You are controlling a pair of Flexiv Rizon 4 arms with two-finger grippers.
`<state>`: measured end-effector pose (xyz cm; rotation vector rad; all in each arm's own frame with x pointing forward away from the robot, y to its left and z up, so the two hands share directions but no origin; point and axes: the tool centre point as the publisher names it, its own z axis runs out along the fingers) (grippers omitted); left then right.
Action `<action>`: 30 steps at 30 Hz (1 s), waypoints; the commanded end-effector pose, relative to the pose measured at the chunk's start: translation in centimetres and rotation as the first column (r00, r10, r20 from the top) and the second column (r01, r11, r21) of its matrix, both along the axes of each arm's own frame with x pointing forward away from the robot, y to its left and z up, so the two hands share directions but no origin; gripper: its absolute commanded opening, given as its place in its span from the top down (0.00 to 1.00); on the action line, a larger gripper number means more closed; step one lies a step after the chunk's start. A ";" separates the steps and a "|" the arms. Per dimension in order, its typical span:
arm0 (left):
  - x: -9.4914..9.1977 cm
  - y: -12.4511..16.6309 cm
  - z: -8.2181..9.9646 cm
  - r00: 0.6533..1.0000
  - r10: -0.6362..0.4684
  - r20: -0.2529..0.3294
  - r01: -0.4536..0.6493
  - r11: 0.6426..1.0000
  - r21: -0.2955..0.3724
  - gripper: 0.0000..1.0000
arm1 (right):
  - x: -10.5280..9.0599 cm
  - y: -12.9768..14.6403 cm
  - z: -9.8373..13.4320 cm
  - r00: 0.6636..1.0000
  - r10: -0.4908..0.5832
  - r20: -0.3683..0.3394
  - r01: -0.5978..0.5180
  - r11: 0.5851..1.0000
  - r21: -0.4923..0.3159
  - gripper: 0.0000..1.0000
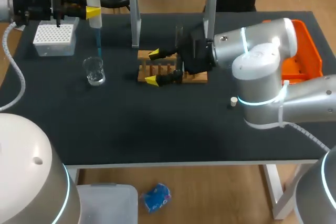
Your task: Invert the test tube, pick up the pipette, mount the tip to pipette, aspirate from beaker and dispense into the tube, eject the tip, return the pipette, and cap with the stopper.
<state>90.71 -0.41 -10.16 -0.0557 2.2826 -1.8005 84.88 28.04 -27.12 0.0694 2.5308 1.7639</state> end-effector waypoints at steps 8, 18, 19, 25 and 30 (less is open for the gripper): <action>0.1 0.1 0.0 1.000 -0.005 0.000 0.005 1.000 0.000 1.00 | 0.4 2.6 -3.0 1.000 -0.002 -0.007 0.002 0.999 -0.040 0.00; 0.1 0.1 0.0 1.000 -0.005 0.000 0.005 1.000 0.000 1.00 | 3.0 7.5 -6.1 1.000 -0.006 0.003 0.006 0.999 -0.052 0.00; 0.1 0.1 0.0 1.000 -0.005 0.000 0.005 1.000 0.000 1.00 | 3.2 7.8 -6.4 1.000 -0.010 0.010 0.010 0.998 -0.059 0.00; 0.1 0.1 0.0 1.000 -0.005 0.000 0.005 1.000 0.000 1.00 | 4.1 9.3 -7.3 0.998 -0.063 0.025 0.065 0.995 -0.080 0.00; 0.1 0.1 0.0 1.000 -0.005 0.000 0.005 1.000 0.000 1.00 | 4.1 10.3 -7.9 0.997 -0.072 0.025 0.074 0.993 -0.087 0.00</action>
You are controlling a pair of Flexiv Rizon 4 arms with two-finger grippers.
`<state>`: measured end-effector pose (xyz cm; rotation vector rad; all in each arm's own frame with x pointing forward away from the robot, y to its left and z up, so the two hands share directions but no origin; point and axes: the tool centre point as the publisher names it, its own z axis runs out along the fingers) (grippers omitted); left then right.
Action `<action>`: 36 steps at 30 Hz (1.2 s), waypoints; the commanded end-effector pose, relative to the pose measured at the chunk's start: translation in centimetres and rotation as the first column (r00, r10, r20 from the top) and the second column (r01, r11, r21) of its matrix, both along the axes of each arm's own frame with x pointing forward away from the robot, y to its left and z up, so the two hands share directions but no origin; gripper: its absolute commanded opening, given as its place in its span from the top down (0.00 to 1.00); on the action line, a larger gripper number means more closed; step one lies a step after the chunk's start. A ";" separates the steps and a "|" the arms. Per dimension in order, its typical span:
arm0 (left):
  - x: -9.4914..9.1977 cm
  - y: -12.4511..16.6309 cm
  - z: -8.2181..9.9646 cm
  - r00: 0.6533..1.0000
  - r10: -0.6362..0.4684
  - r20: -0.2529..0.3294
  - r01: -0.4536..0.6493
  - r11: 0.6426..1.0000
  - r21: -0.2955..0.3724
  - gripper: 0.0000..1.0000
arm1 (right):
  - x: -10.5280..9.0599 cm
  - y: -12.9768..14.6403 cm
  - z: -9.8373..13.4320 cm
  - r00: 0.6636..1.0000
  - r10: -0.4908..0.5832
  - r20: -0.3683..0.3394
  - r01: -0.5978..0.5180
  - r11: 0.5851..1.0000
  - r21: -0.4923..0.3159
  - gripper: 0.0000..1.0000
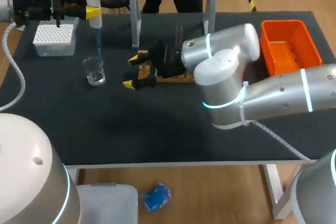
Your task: Invert the test tube, pick up the pipette, mount the tip to pipette, aspirate from beaker and dispense into the tube, eject the tip, return the pipette, and cap with the stopper.
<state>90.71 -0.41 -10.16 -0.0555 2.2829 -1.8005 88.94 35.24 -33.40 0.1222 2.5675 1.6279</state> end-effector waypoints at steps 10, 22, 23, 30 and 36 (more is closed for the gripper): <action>0.1 0.1 0.0 1.000 -0.005 0.000 0.005 1.000 0.000 1.00 | 0.0 3.2 -1.6 1.000 -0.018 0.010 0.018 1.000 -0.002 0.00; 0.5 -0.1 -0.4 1.000 0.003 0.013 -0.003 1.000 -0.002 1.00 | 0.0 3.2 -1.6 1.000 -0.018 0.010 0.018 1.000 -0.002 0.00; 0.6 -0.1 -0.6 1.000 0.003 0.012 -0.003 1.000 -0.002 1.00 | 0.0 3.2 -1.6 1.000 -0.018 0.010 0.018 1.000 -0.002 0.00; 1.4 0.5 -1.5 1.000 0.024 -0.001 -0.024 0.999 -0.024 1.00 | 0.0 3.2 -1.6 1.000 -0.018 0.010 0.018 1.000 -0.002 0.00; 1.7 1.7 -2.1 0.999 0.042 0.008 -0.042 0.999 -0.034 1.00 | 0.0 3.2 -1.6 1.000 -0.018 0.010 0.018 1.000 -0.002 0.00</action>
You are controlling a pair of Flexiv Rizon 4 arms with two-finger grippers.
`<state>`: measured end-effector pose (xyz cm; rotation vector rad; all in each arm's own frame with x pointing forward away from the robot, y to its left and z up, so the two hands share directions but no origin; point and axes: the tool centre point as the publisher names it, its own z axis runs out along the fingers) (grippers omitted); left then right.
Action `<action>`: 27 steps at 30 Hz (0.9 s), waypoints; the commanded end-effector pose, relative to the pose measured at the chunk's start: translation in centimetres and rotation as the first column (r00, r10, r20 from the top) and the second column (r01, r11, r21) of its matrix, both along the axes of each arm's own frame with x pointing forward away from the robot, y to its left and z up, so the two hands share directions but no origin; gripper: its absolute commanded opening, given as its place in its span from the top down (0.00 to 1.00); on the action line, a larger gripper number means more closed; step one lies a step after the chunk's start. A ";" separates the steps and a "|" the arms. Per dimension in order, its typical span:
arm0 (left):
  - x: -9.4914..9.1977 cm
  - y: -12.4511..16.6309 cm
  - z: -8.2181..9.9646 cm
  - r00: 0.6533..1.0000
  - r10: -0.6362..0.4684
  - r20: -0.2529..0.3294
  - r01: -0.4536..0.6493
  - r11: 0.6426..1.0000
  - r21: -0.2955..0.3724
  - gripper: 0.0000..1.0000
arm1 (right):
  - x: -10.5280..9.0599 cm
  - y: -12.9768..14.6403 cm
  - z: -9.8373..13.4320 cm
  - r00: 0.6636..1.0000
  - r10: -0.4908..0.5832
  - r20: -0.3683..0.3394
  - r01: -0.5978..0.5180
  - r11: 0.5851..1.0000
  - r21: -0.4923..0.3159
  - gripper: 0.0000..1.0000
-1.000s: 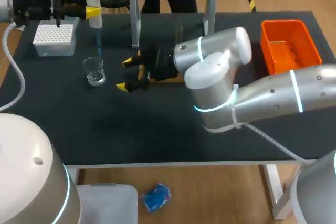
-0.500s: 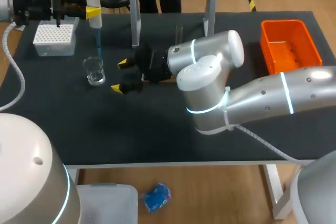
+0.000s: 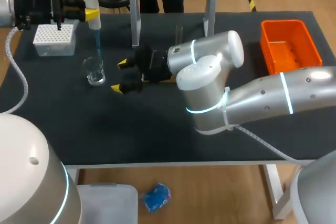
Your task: Invert the test tube, pick up the pipette, mount the tip to pipette, aspirate from beaker and dispense into the tube, eject the tip, return the pipette, and cap with the stopper.
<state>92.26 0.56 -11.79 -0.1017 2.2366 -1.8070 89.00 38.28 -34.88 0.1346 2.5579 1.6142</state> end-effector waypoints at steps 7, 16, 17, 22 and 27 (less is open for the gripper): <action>0.2 1.9 -1.6 1.000 0.022 0.003 -0.022 0.999 -0.028 1.00 | 0.0 0.2 -0.2 1.000 -0.003 0.002 0.003 1.000 0.002 0.00; 1.0 2.5 -3.6 0.999 0.035 -0.003 -0.035 0.999 -0.033 1.00 | 0.0 0.2 -0.2 1.000 -0.003 0.002 0.003 1.000 0.002 0.00; 1.0 2.6 -3.8 0.999 0.035 -0.001 -0.035 0.999 -0.037 1.00 | 0.0 0.2 -0.2 1.000 -0.003 0.002 0.003 1.000 0.002 0.00; 1.4 2.8 -5.0 0.999 0.045 -0.018 -0.046 0.998 -0.038 1.00 | 0.0 0.2 -0.2 1.000 -0.003 0.002 0.003 1.000 0.002 0.00; 1.7 2.9 -6.2 0.998 0.052 -0.032 -0.053 0.998 -0.045 1.00 | 0.0 0.2 -0.2 1.000 -0.003 0.002 0.003 1.000 0.002 0.00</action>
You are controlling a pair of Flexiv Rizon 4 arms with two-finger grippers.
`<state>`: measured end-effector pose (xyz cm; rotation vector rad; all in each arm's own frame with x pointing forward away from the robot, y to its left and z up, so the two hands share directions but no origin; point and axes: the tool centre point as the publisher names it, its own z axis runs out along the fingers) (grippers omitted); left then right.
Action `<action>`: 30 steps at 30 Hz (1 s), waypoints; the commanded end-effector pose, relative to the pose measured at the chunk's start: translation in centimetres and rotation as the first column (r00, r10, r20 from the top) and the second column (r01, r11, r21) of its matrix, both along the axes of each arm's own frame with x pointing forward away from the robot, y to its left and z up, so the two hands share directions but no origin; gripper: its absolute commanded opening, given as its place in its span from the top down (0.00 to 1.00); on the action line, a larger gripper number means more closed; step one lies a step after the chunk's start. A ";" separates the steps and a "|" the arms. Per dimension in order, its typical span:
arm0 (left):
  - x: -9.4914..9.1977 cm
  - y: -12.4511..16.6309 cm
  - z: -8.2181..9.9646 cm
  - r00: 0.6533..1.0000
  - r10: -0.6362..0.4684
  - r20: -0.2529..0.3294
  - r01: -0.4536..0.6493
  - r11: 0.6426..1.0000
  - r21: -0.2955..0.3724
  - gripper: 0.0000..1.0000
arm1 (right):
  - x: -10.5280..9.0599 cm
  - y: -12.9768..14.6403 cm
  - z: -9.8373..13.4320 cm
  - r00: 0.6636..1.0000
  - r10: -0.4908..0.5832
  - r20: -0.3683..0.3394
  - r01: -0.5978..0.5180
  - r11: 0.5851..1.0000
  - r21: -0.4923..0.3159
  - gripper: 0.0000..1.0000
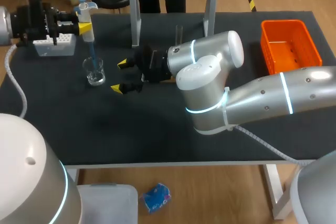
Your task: Invert the test tube, pick up the pipette, mount the tip to pipette, aspirate from beaker and dispense into the tube, eject the tip, return the pipette, and cap with the stopper.
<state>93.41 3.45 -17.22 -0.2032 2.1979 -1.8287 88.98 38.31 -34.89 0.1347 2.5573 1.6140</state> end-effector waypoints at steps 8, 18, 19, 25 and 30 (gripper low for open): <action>1.5 0.0 -2.1 1.000 0.003 -0.018 -0.004 1.000 -0.017 1.00 | 0.0 0.1 -0.2 1.000 -0.002 0.001 0.002 1.000 0.002 0.00; 1.8 0.7 -3.4 0.999 0.015 -0.050 -0.016 1.000 -0.023 1.00 | 0.0 0.1 -0.2 1.000 -0.002 0.001 0.002 1.000 0.002 0.00; 1.8 0.8 -3.5 0.999 0.018 -0.051 -0.019 1.000 -0.023 1.00 | 0.0 0.1 -0.2 1.000 -0.002 0.001 0.002 1.000 0.002 0.00; 2.0 0.9 -4.1 0.998 0.028 -0.054 -0.029 0.999 -0.026 1.00 | 0.0 0.1 -0.2 1.000 -0.002 0.001 0.002 1.000 0.002 0.00; 2.0 1.0 -4.7 0.997 0.032 -0.070 -0.034 0.999 -0.030 1.00 | 0.0 0.1 -0.2 1.000 -0.002 0.001 0.002 1.000 0.002 0.00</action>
